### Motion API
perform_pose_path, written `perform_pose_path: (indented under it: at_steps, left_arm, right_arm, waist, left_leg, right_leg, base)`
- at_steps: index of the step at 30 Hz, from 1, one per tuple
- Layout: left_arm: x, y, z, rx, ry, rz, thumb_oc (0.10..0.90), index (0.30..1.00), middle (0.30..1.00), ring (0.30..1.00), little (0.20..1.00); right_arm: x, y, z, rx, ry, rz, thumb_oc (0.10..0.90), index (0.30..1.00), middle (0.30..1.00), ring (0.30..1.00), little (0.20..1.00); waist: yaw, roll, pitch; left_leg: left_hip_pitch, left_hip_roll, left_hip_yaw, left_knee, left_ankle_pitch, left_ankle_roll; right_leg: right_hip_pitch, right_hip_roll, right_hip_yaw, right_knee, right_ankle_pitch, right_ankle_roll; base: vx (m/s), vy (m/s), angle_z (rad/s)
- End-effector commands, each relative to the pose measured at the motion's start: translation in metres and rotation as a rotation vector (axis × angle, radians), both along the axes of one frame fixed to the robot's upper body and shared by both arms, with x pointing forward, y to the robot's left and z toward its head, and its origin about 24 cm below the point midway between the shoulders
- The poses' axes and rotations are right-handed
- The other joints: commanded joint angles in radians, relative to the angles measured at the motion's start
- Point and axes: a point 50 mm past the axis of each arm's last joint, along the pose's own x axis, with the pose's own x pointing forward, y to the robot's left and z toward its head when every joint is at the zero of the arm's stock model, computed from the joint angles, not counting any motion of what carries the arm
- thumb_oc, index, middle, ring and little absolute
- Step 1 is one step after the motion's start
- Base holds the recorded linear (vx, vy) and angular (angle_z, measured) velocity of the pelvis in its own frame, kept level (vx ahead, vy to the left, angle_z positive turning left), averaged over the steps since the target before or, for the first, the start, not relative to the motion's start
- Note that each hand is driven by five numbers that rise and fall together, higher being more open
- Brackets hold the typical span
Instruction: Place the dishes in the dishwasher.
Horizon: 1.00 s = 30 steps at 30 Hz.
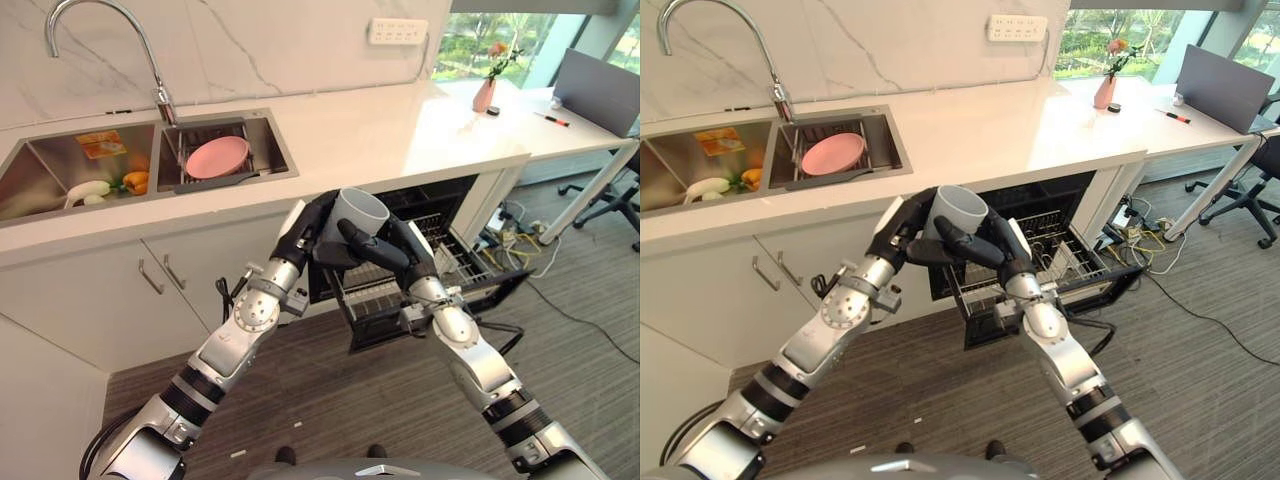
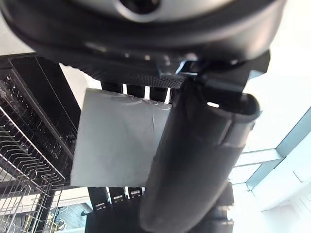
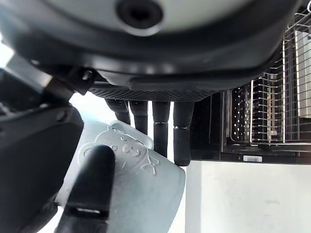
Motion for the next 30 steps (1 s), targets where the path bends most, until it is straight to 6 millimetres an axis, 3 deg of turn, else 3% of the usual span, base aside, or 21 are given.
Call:
perform_pose_path:
  at_steps: [1,8,16,18,19,25,30]
  left_arm:
    - [-0.026,-0.042,0.062,-0.209,-0.286,-0.253,0.800,0.900,0.900,0.900,0.900]
    - [-0.022,-0.026,0.058,-0.194,-0.275,-0.162,0.800,0.900,0.900,0.900,0.900]
    - [-0.018,0.004,0.050,-0.166,-0.265,-0.023,0.800,0.900,0.900,0.900,0.900]
    - [-0.018,0.020,0.036,-0.139,-0.220,0.053,0.800,0.900,0.900,0.900,0.900]
    - [-0.018,0.020,0.036,-0.139,-0.220,0.053,0.800,0.900,0.900,0.900,0.900]
    - [-0.029,0.056,0.008,-0.020,-0.135,0.154,0.800,0.900,0.900,0.900,0.900]
    - [-0.043,0.084,-0.049,0.086,0.076,0.302,0.800,0.900,0.900,0.900,0.900]
  right_arm:
    - [0.018,0.000,0.053,0.326,-0.215,-0.072,0.400,0.300,0.300,0.300,0.300]
    - [0.016,-0.012,0.042,0.514,-0.151,-0.189,0.400,0.300,0.300,0.300,0.300]
    - [0.018,-0.045,0.042,0.462,-0.182,-0.333,0.400,0.300,0.300,0.300,0.300]
    - [0.021,-0.062,0.039,0.303,-0.179,-0.397,0.400,0.300,0.300,0.300,0.300]
    - [0.021,-0.062,0.039,0.303,-0.179,-0.397,0.400,0.300,0.300,0.300,0.300]
    - [0.054,-0.115,0.060,-0.312,-0.198,-0.520,0.400,0.300,0.300,0.300,0.300]
    - [0.074,-0.131,0.065,-0.534,-0.144,-0.542,0.400,0.300,0.300,0.300,0.300]
  waist:
    - [0.041,-0.016,-0.017]
    - [0.045,-0.011,-0.019]
    - [0.058,-0.011,-0.019]
    - [0.067,-0.014,-0.010]
    - [0.067,-0.014,-0.010]
    - [0.126,-0.020,0.081]
    - [0.154,-0.019,0.111]
  left_leg:
    - [0.044,0.028,0.098,0.010,-0.057,-0.040]
    - [0.046,0.021,0.098,0.010,-0.059,-0.037]
    - [0.045,0.019,0.092,0.010,-0.061,-0.038]
    - [0.036,0.017,0.085,0.010,-0.058,-0.037]
    - [0.036,0.017,0.085,0.010,-0.058,-0.037]
    - [-0.050,0.015,0.062,0.019,-0.035,-0.037]
    - [-0.105,0.015,0.052,0.016,-0.012,-0.042]
  right_leg:
    - [0.033,-0.061,-0.016,0.039,-0.091,0.080]
    - [0.035,-0.066,-0.019,0.039,-0.091,0.081]
    - [0.040,-0.072,-0.029,0.037,-0.093,0.082]
    - [0.033,-0.073,-0.033,0.040,-0.093,0.084]
    - [0.033,-0.073,-0.033,0.040,-0.093,0.084]
    - [-0.044,-0.074,-0.046,0.069,-0.088,0.084]
    - [-0.082,-0.072,-0.054,0.056,-0.072,0.086]
  base:
    - [0.00,0.003,0.03]
    - [0.00,0.000,0.00]
    - [0.00,0.000,0.00]
    - [-0.01,-0.001,0.02]
    - [-0.03,-0.005,0.03]
    - [-0.12,-0.026,0.12]
    - [-0.02,0.007,0.09]
